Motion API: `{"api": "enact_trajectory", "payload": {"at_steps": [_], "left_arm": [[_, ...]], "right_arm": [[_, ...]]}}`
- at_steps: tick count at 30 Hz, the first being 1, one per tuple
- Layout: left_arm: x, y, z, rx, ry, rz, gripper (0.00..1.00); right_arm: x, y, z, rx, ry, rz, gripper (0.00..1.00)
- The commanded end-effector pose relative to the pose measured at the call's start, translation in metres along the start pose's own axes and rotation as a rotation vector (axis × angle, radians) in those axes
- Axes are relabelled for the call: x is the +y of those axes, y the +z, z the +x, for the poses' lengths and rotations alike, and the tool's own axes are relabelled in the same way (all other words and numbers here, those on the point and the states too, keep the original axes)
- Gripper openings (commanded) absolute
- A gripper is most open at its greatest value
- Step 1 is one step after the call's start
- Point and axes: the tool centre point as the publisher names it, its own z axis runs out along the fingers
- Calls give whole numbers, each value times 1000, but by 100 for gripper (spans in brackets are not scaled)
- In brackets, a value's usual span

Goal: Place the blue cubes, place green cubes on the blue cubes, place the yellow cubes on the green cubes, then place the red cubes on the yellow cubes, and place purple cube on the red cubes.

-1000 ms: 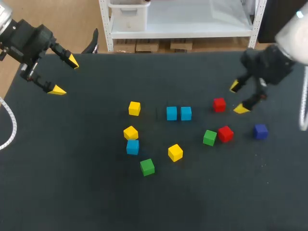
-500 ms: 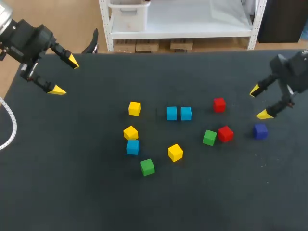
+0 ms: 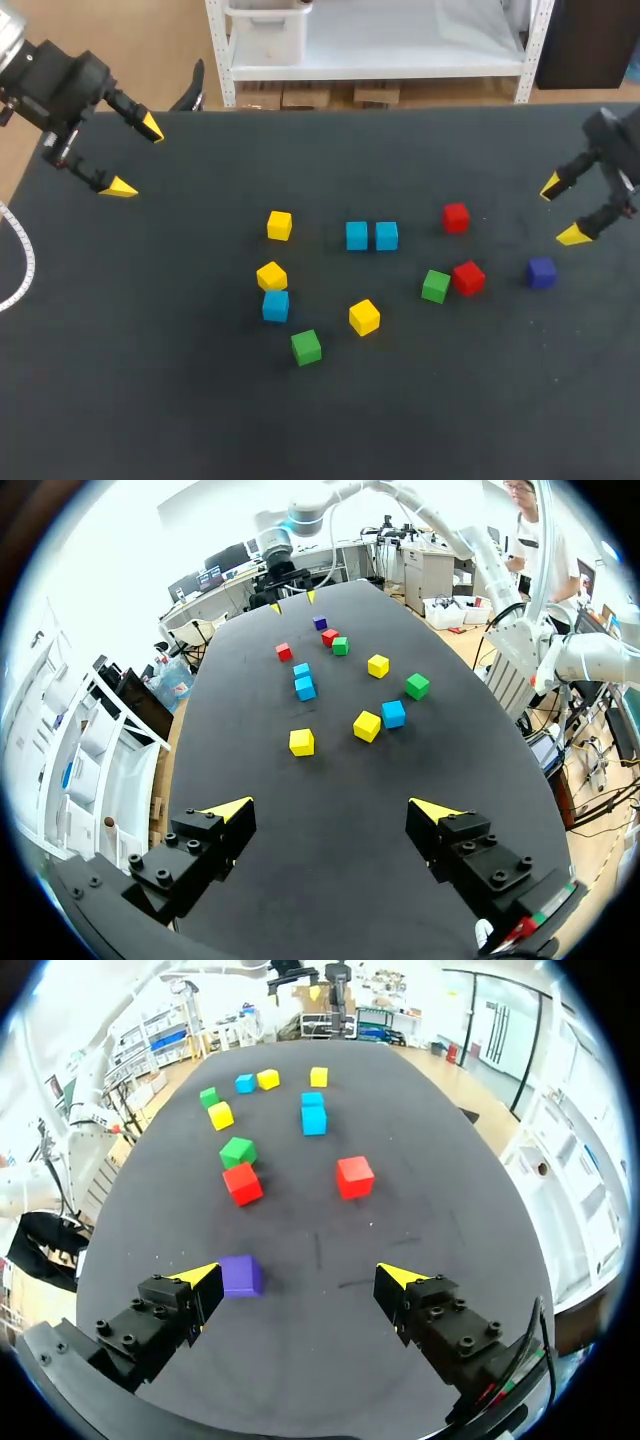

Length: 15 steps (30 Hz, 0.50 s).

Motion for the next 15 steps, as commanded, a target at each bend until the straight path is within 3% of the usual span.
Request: {"api": "enact_trajectory", "payload": {"at_steps": [1,6,9,15], "left_arm": [[0,0,0,1,3,-2,100],[-17,6,-19,63,166,19,100],[-32,15,-33,96,261,90,100],[-60,36,-52,120,253,142,100]], "right_arm": [[-2,0,-5,10,2,-4,100],[-2,0,-5,10,2,-4,100],[-2,0,-5,10,2,-4,100],[-2,0,-5,10,2,-4,100]]}}
